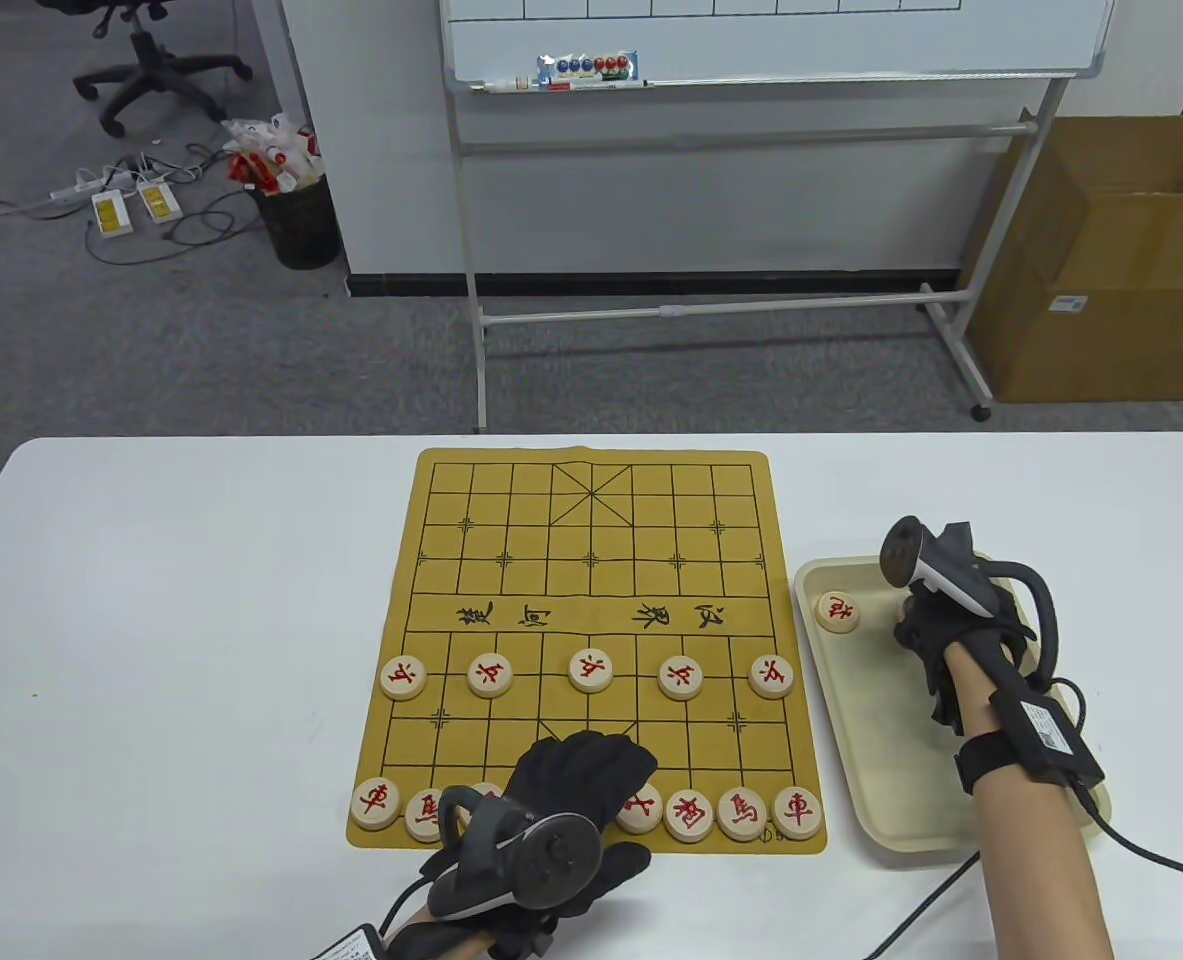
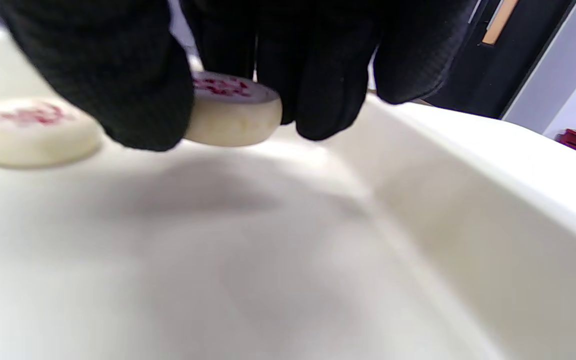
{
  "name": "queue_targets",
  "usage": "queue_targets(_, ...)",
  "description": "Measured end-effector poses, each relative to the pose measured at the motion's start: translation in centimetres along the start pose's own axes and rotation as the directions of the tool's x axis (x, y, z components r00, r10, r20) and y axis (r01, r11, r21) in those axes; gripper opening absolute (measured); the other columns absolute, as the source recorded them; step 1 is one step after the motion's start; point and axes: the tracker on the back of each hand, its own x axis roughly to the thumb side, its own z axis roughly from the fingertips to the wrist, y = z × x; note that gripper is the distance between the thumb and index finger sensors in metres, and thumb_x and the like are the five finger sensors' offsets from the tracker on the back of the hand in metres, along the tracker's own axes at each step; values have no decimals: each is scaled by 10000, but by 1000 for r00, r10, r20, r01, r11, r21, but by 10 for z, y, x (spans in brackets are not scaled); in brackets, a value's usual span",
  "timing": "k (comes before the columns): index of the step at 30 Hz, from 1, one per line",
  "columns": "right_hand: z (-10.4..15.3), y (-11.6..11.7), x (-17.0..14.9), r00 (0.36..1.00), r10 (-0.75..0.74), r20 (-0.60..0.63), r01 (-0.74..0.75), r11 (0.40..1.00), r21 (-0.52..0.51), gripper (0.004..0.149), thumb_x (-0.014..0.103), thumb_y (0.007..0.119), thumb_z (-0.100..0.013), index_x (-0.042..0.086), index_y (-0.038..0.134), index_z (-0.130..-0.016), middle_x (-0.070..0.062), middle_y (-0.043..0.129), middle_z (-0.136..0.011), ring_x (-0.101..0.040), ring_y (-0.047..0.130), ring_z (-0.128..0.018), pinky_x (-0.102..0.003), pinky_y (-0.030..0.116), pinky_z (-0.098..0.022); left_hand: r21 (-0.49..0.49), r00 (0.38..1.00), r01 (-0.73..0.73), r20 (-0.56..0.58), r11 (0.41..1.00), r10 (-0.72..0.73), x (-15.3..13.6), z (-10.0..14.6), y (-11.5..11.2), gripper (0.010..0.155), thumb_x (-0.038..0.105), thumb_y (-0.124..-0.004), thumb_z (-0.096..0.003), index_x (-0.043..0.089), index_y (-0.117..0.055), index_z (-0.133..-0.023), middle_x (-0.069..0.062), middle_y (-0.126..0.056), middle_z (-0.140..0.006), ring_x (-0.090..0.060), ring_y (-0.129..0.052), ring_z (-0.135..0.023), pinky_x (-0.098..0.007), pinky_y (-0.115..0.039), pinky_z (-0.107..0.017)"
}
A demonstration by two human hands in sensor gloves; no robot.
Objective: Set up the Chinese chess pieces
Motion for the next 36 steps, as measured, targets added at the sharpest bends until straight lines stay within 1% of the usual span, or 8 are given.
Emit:
queue_targets(3, 14, -16, 4, 999, -15, 48, 17, 999, -47, 775, 465, 912, -398, 217, 607, -1066, -106, 769, -1031, -301, 882, -858, -539, 684, -710, 5, 1000, -1, 1, 1000, 1, 0, 0, 0, 819, 609, -757, -341, 292, -532, -1061, 12, -646, -1128, -262, -689, -1062, -583, -599, -775)
queue_targets(8, 50, -40, 27, 982, 13, 187, 17, 988, -156, 782, 478, 904, -399, 203, 602, -1065, -113, 772, -1024, -302, 886, -847, -543, 684, -709, 3, 1000, 0, 2, 1000, 0, 0, 0, 0, 819, 610, -757, -341, 291, -532, -1062, 12, -645, -1129, -262, -689, -1062, -585, -597, -775)
queue_targets(13, 87, -51, 61, 942, 66, 329, 9, 975, -222, 782, 488, 898, -400, 198, 603, -1064, -111, 781, -1017, -305, 892, -839, -543, 688, -706, 5, 1000, 1, 1, 1000, -1, 1, 0, 0, 818, 610, -756, -342, 292, -531, -1061, 14, -646, -1128, -260, -689, -1063, -584, -598, -776)
queue_targets(16, 108, -52, 86, 907, 80, 413, 18, 974, -228, 783, 487, 898, -401, 196, 602, -1065, -108, 785, -1018, -295, 897, -842, -544, 689, -706, 9, 1000, 4, 3, 1000, -4, 1, 1, 0, 820, 611, -756, -340, 292, -530, -1062, 14, -646, -1128, -261, -690, -1062, -584, -598, -776)
queue_targets(21, 125, -37, 127, 855, 124, 503, -35, 983, -182, 781, 480, 899, -403, 198, 600, -1067, -108, 784, -1023, -300, 899, -845, -547, 685, -708, 15, 1000, 2, 3, 1000, -2, 1, 1, 0, 816, 609, -757, -342, 293, -531, -1060, 13, -647, -1127, -260, -691, -1062, -584, -597, -776)
queue_targets(26, 131, -1, 157, 805, 204, 558, -170, 979, -113, 781, 487, 894, -404, 194, 601, -1065, -106, 794, -1015, -297, 906, -837, -541, 692, -704, 16, 1000, 8, 3, 1000, -8, 1, 1, 1, 818, 610, -757, -340, 293, -532, -1060, 14, -649, -1127, -259, -691, -1062, -584, -598, -775)
queue_targets(29, 135, 17, 165, 792, 244, 559, -226, 969, -102, 776, 492, 888, -406, 192, 603, -1063, -101, 803, -1009, -296, 913, -826, -536, 698, -699, 16, 1000, 7, 2, 1000, -7, 1, 1, 1, 818, 609, -758, -340, 293, -532, -1061, 14, -649, -1127, -260, -691, -1061, -585, -598, -775)
queue_targets(36, 133, 36, 168, 809, 272, 521, -243, 962, -124, 763, 485, 865, -425, 184, 589, -1069, -105, 799, -1013, -297, 910, -826, -529, 700, -693, 12, 1000, 11, 9, 1000, -11, 2, 1, 0, 817, 607, -759, -342, 292, -532, -1061, 14, -650, -1127, -260, -692, -1061, -584, -598, -776)
